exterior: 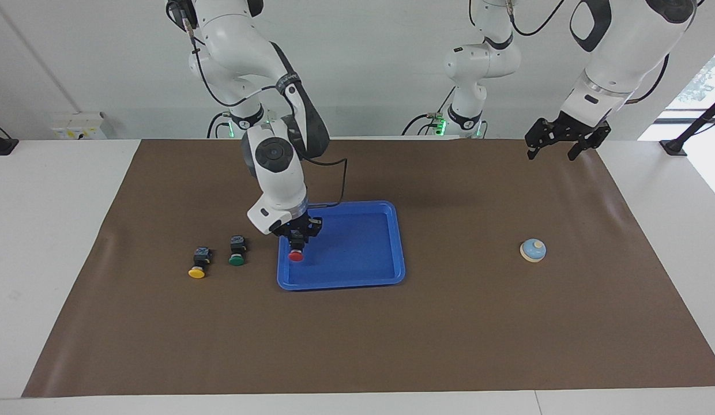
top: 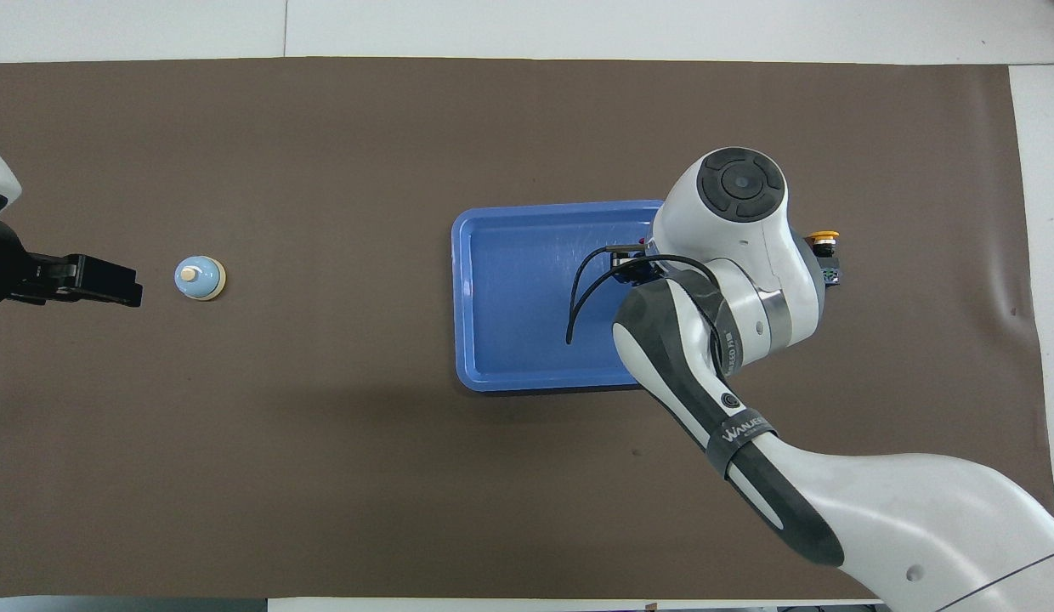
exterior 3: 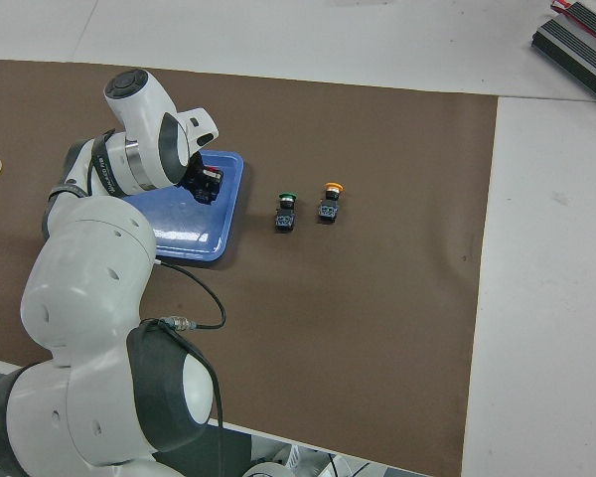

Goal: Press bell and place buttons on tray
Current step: 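Carry the red button into the tray with the right gripper and release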

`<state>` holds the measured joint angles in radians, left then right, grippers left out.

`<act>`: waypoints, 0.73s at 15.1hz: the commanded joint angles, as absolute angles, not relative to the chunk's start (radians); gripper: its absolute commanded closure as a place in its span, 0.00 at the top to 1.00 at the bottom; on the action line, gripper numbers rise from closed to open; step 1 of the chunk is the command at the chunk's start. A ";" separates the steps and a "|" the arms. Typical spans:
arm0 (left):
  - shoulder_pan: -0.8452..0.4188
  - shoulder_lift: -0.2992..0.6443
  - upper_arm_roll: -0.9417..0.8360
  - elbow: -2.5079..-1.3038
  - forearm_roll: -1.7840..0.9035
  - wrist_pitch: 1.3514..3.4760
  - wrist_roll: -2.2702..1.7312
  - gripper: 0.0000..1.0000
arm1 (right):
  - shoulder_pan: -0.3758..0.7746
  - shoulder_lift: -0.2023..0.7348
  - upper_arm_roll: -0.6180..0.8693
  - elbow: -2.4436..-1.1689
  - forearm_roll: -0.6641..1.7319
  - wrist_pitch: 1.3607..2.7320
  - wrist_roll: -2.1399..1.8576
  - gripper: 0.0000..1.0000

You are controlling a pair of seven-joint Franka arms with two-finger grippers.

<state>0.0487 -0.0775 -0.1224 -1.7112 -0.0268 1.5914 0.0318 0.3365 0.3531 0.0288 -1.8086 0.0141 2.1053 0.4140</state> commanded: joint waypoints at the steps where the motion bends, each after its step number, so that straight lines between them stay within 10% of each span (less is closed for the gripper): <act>1: 0.051 -0.078 -0.123 -1.704 -0.009 1.572 0.020 1.00 | 0.342 0.341 0.028 -1.828 0.020 2.114 0.402 0.00; 7: 0.051 -0.078 -0.124 -1.704 -0.009 1.572 0.020 1.00 | 0.373 0.331 0.028 -1.887 0.021 2.145 0.385 0.00; 11: 0.051 -0.078 -0.123 -1.704 -0.009 1.572 0.020 1.00 | 0.374 0.325 0.028 -1.902 0.021 2.145 0.379 0.57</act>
